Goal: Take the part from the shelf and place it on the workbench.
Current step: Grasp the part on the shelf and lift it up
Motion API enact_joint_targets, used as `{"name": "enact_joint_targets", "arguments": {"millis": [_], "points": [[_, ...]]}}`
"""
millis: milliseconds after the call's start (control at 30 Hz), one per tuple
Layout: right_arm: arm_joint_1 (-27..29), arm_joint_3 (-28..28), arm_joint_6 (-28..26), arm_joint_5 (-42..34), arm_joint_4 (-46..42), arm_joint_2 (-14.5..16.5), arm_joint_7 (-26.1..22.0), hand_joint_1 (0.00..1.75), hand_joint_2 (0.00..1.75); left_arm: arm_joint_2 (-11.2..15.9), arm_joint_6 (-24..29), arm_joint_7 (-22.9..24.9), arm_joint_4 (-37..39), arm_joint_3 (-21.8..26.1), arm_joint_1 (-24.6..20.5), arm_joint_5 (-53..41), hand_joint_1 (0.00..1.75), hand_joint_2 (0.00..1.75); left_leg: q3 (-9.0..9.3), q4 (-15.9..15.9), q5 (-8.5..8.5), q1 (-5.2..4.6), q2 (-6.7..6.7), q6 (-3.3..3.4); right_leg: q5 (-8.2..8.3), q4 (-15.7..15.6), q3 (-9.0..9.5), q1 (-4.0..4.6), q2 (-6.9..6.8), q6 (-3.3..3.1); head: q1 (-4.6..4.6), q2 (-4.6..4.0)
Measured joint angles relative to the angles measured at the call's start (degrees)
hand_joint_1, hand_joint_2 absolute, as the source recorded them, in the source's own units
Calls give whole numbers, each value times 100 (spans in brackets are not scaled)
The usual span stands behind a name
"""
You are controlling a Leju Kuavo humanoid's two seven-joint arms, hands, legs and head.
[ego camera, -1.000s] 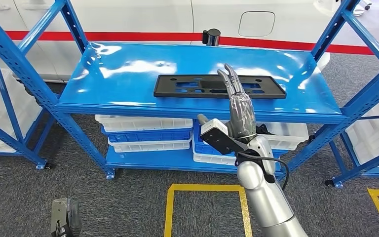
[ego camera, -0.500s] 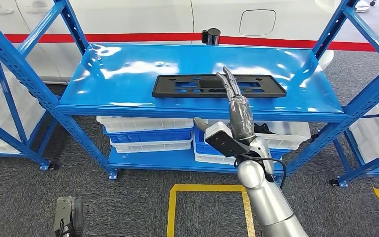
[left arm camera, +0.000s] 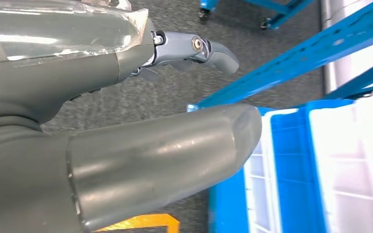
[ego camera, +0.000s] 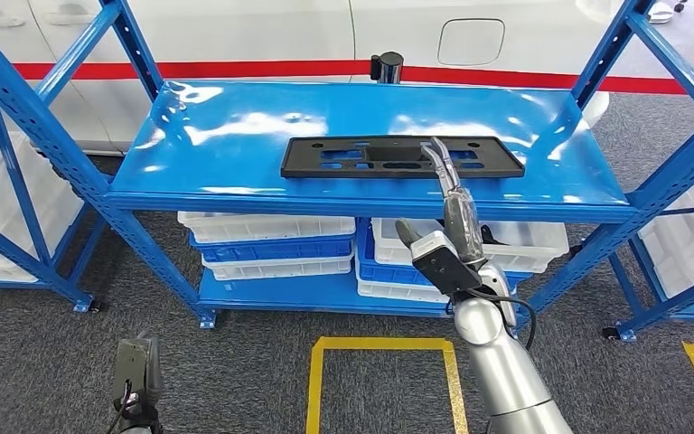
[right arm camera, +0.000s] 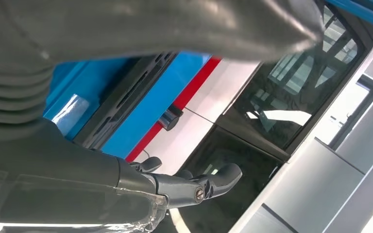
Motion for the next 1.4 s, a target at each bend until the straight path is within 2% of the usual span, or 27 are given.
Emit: {"name": "enact_joint_targets", "arguments": {"millis": [100,233,433,500,567,600,633,700,733,767,800,867,900,933,1033,1067,1100,1133,1200,1233,1267,1300,1333,1367,1400], "points": [[-41,-59,-3,-103,195,-20,-169,0,0,-8,-29,-2,-80,-116,-1,160,0,0,-1,3,1,-12,-3,2,0,0,2,-10,-2,0,-1,0],[-50,-134,-6,-267,354,20,-320,0,175,6,-47,-3,-97,-220,-6,349,0,0,-3,5,1,-17,-3,3,0,0,3,-19,-2,1,-1,0],[-63,-154,-14,-162,418,179,-278,0,175,65,-144,-3,-92,-238,0,605,0,0,-12,13,-5,-24,-5,12,7,-12,4,-40,-3,11,-1,0],[-122,-152,-13,-120,435,252,-251,0,175,112,-176,-4,-77,-236,4,680,0,0,9,-37,-12,-32,-5,73,20,-71,26,-50,-1,42,-3,0],[-224,-150,-7,-105,473,318,-239,0,175,145,-202,-10,-57,-233,12,738,0,0,119,-203,31,2,7,143,-13,-3,-16,-41,-1,57,0,0],[-274,-149,-4,-101,499,341,-237,0,175,155,-208,-13,-48,-230,16,753,0,0,183,-281,55,27,12,166,-87,194,-115,-33,0,49,2,0],[-309,-147,-2,-97,530,350,-236,0,175,164,-209,-15,-41,-227,21,760,0,0,224,-326,56,50,15,175,-198,525,-289,-47,0,35,6,0],[-335,-143,1,-92,602,363,-234,0,175,182,-209,-14,-22,-213,42,773,0,0,268,-338,1,71,4,168,-425,1307,-728,-81,2,37,7,0],[-332,-142,1,-90,636,368,-233,0,175,186,-210,-10,-8,-201,63,777,0,0,299,-336,-36,83,-3,146,-463,1547,-890,-106,1,68,6,0],[-330,-142,-3,-83,665,374,-233,0,175,187,-212,-5,6,-189,85,780,0,0,341,-332,-76,100,-9,116,-417,1576,-945,-133,-1,124,6,0],[-330,-141,-9,-73,686,381,-233,0,175,189,-215,2,20,-179,105,781,0,0,397,-325,-125,125,-14,77,-280,1369,-876,-165,-5,201,5,0],[-330,-141,-27,-41,707,397,-229,0,175,197,-217,20,41,-163,127,781,0,0,499,-281,-260,172,-24,-35,80,583,-516,-237,-20,380,10,0],[-325,-139,-38,-23,715,415,-221,0,175,205,-217,33,48,-155,129,780,0,0,524,-244,-343,181,-28,-99,169,265,-347,-259,-6,397,13,0],[-315,-138,-49,-8,723,434,-205,0,175,214,-217,50,52,-148,131,779,0,0,539,-217,-414,181,-33,-150,177,93,-241,-265,9,361,13,0],[-306,-142,-65,22,729,482,-167,0,175,226,-221,111,52,-136,143,757,0,0,618,-220,-557,203,-40,-214,-12,94,-144,-228,64,86,2,1],[-321,-148,-64,33,721,492,-167,0,175,225,-224,127,49,-134,141,742,0,0,623,-152,-594,223,-23,-226,-80,102,-83,-225,74,17,-1,1],[-340,-152,-63,45,713,502,-166,0,175,223,-227,140,47,-133,136,724,0,0,540,47,-645,236,2,-245,-154,100,2,-226,84,-41,-4,1],[-349,-156,-61,59,706,513,-165,0,175,222,-229,152,47,-132,134,708,0,0,350,385,-712,241,26,-267,-237,95,104,-225,89,-85,-9,1],[-333,-158,-60,74,704,523,-165,0,175,222,-230,174,54,-128,158,685,0,0,-354,1320,-816,235,52,-297,-416,86,303,-208,89,-133,-15,0],[-309,-158,-60,78,705,526,-163,0,175,224,-230,186,57,-123,183,682,0,0,-714,1654,-770,229,52,-290,-510,81,411,-203,96,-142,-16,0],[-287,-158,-60,81,705,528,-161,0,175,225,-231,196,61,-115,207,680,0,0,-996,1772,-584,216,52,-263,-609,69,535,-199,108,-146,-15,0],[-269,-158,-60,84,705,531,-158,0,175,226,-232,204,65,-106,224,678,0,0,-1147,1615,-249,190,51,-213,-706,41,678,-197,124,-145,-16,0],[-253,-159,-60,87,705,536,-156,0,175,232,-232,209,72,-100,234,676,0,0,-1184,1221,211,145,45,-136,-801,-7,843,-196,140,-137,-15,0],[-226,-161,-60,90,705,543,-155,0,175,245,-235,213,81,-95,242,672,0,0,-1144,752,656,83,24,-29,-886,-90,998,-209,153,-125,-14,0],[-193,-163,-61,92,711,547,-155,0,175,262,-243,218,97,-95,258,665,0,0,-1056,379,984,27,9,69,-939,-194,1136,-202,170,-94,-10,-1]]}}
